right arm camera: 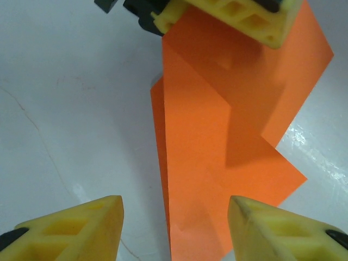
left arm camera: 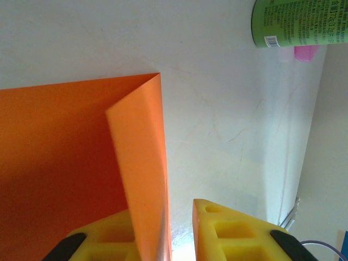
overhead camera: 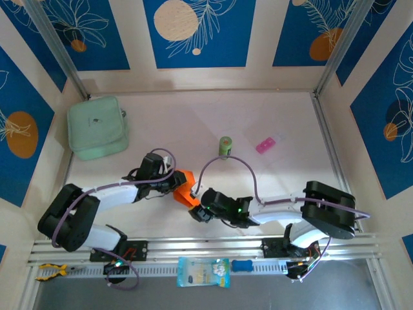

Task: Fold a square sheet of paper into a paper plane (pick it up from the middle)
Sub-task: Fourth fold the wing at the center of the table.

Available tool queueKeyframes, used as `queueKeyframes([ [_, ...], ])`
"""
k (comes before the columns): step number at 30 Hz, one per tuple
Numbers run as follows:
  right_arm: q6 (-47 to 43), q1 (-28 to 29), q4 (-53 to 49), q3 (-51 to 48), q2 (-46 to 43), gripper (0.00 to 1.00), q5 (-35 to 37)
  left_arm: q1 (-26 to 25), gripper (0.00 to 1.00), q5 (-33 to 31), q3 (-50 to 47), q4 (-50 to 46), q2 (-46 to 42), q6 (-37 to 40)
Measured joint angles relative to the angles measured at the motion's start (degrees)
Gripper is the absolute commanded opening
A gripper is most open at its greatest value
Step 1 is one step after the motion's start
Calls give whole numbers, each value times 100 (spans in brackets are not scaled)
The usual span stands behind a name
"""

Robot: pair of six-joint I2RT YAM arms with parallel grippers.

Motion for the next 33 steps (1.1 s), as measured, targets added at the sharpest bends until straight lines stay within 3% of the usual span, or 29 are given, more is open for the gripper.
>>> queueKeyframes([
  [7,-356,256,-146,321,581,55,686,0,20,39,4,-9,0,0],
  [16,-448,367,-380,555,870,42,1381,0,21,39,4,-28,0,2],
  [23,-518,354,-348,518,870,35,1381,0,26,37,15,-127,0,2],
  [33,-640,166,-254,334,837,28,1137,0,25,37,15,-153,0,4],
])
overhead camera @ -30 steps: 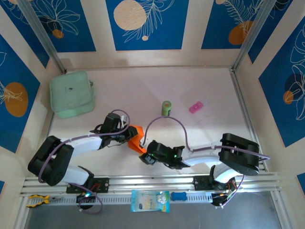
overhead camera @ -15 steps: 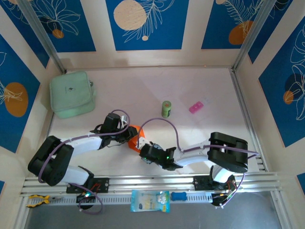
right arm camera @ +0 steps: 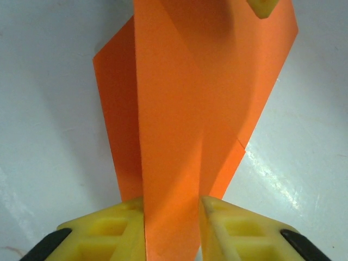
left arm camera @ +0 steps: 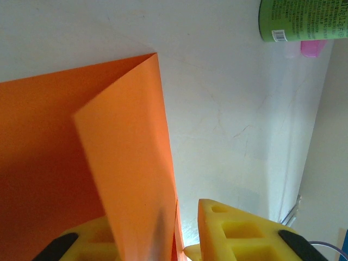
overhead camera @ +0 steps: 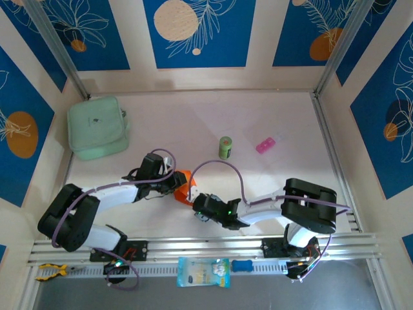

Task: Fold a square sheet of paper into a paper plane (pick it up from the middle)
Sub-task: Fourth fold the wing at the center of the table.

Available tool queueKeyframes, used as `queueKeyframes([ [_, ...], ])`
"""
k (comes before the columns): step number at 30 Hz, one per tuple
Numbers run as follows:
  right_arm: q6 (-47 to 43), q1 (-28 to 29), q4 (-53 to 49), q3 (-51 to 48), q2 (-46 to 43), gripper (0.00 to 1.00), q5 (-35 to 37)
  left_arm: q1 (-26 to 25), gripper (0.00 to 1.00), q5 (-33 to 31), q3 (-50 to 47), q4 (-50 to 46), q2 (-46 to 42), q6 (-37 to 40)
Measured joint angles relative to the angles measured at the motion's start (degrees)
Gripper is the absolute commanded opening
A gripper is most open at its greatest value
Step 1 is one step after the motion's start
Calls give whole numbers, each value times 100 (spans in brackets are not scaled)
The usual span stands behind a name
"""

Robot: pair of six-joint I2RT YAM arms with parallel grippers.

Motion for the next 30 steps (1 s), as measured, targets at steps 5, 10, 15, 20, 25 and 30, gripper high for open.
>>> queueKeyframes([
  [5,4,-42,17,-7,-17,27,-20,0,21,0,0,0,0,0],
  [10,114,-42,37,-9,-44,27,-39,0,14,-2,33,-44,0,31],
  [15,275,-42,33,-9,-44,28,-39,-2,11,-4,109,-151,0,39],
  [20,501,-35,4,-9,-44,30,-13,-2,10,-2,116,-223,0,39],
  [25,717,-13,-50,-9,-44,30,11,-2,9,-2,120,-240,0,39],
  [30,804,11,-74,-4,-44,29,31,-4,9,-4,131,-256,0,39],
])
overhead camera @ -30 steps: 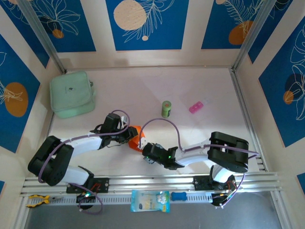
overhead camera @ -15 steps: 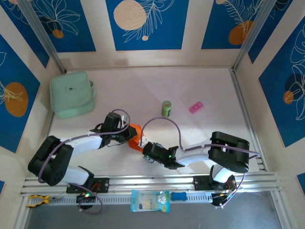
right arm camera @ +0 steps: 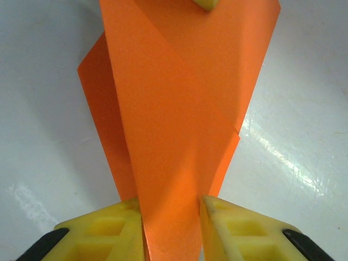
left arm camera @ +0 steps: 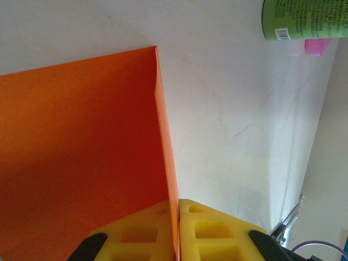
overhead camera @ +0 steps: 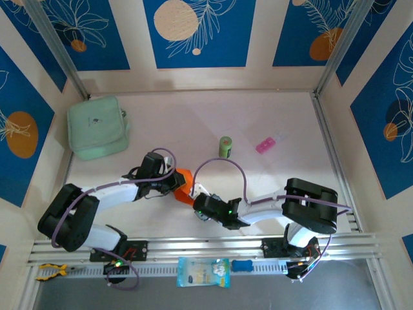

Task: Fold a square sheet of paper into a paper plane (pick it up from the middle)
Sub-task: Fourth fold the wing at the center of the table.

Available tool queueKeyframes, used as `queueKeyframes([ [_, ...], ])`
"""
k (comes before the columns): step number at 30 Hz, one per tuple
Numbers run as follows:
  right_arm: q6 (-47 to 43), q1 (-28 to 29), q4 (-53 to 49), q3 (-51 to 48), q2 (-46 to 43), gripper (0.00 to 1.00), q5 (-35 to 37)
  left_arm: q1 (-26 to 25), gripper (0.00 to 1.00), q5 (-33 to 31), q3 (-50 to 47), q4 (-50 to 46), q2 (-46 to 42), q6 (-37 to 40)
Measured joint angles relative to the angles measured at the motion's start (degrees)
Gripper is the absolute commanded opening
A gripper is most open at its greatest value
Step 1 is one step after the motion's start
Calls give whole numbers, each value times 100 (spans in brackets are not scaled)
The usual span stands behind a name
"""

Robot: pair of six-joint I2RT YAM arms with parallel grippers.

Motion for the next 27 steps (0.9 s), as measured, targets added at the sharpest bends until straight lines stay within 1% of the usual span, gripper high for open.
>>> queueKeyframes([
  [5,61,13,2,7,0,27,-2,0,9,0,0,-2,0,0],
  [9,79,20,-2,13,2,22,0,0,8,0,0,-2,0,0],
  [27,216,42,-55,168,59,25,46,-2,8,0,0,-2,0,0],
])
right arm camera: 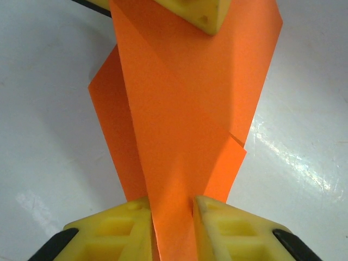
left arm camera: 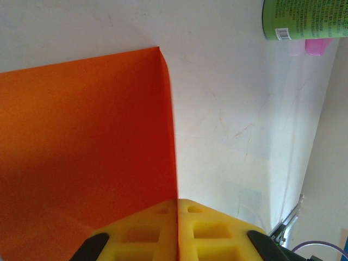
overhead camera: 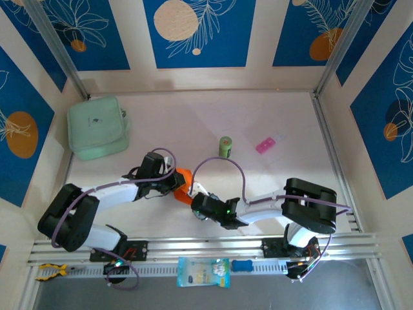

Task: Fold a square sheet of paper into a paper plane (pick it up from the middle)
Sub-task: Fourth fold the wing at the center of the table.

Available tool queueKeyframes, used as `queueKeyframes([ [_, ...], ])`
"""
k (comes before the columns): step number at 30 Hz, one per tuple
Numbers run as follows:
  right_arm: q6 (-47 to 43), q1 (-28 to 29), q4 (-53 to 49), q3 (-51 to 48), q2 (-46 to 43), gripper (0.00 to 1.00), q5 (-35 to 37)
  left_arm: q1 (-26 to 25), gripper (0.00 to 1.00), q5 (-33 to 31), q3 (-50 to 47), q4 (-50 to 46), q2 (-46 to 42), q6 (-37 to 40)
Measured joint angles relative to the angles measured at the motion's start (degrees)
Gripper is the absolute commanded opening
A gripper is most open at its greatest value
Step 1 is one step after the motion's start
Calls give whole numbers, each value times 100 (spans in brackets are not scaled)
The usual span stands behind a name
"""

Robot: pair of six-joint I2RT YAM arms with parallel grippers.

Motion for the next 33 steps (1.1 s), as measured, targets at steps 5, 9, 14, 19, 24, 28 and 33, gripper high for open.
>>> queueKeyframes([
  [5,35,0,-39,9,31,25,52,-2,8,0,0,0,0,-2],
  [9,39,0,-70,28,55,24,83,-4,8,-2,0,0,0,-2],
  [14,39,0,-70,28,55,24,83,-2,8,-4,0,0,0,0],
  [19,39,4,-72,31,55,23,83,-4,8,-4,0,0,0,0],
  [24,55,4,-72,31,55,20,83,-4,8,-13,0,0,0,0],
  [28,61,4,-72,31,55,18,81,-4,8,-15,0,0,0,0],
  [33,63,4,-72,31,55,15,76,-4,9,-15,0,-2,0,0],
])
